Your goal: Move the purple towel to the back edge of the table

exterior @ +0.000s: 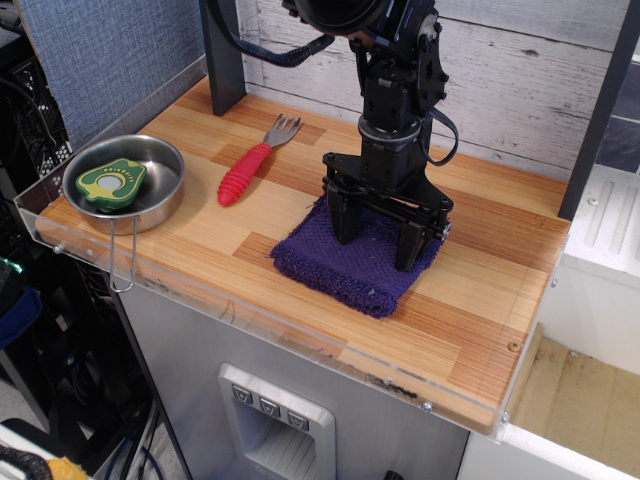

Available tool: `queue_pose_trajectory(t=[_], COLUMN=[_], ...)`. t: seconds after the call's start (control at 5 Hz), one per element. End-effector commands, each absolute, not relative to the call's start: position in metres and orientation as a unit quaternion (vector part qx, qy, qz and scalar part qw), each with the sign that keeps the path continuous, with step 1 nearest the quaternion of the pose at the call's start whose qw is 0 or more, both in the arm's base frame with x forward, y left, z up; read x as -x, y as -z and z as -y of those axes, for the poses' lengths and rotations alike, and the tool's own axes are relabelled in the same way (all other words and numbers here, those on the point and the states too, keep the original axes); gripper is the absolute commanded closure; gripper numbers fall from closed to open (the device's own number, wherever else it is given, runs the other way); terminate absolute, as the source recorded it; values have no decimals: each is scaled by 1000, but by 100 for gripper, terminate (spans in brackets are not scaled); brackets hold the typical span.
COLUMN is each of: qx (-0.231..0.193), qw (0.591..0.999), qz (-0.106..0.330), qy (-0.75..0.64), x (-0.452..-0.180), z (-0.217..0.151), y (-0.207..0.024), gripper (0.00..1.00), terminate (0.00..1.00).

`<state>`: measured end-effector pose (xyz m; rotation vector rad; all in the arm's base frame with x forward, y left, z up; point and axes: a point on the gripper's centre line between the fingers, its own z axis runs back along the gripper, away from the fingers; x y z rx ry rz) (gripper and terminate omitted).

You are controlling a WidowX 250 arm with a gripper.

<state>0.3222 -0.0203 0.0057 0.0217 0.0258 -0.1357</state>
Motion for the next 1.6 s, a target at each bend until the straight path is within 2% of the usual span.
queue_pose_trajectory(t=[0.0,0.4,0.6,1.0,1.4], qx=[-1,-13,-19,-10,-2], qw=[995,993,993,998,1000], qz=[-60,-53,-53,-38,22], qy=[74,101,108,38,-21], x=[-320,-369,-384,-386,-377], z=[21,29,32,26,21], y=[23,19,19,14,-7], gripper=[0,0,0,0,0], terminate=[0,0,0,0,0])
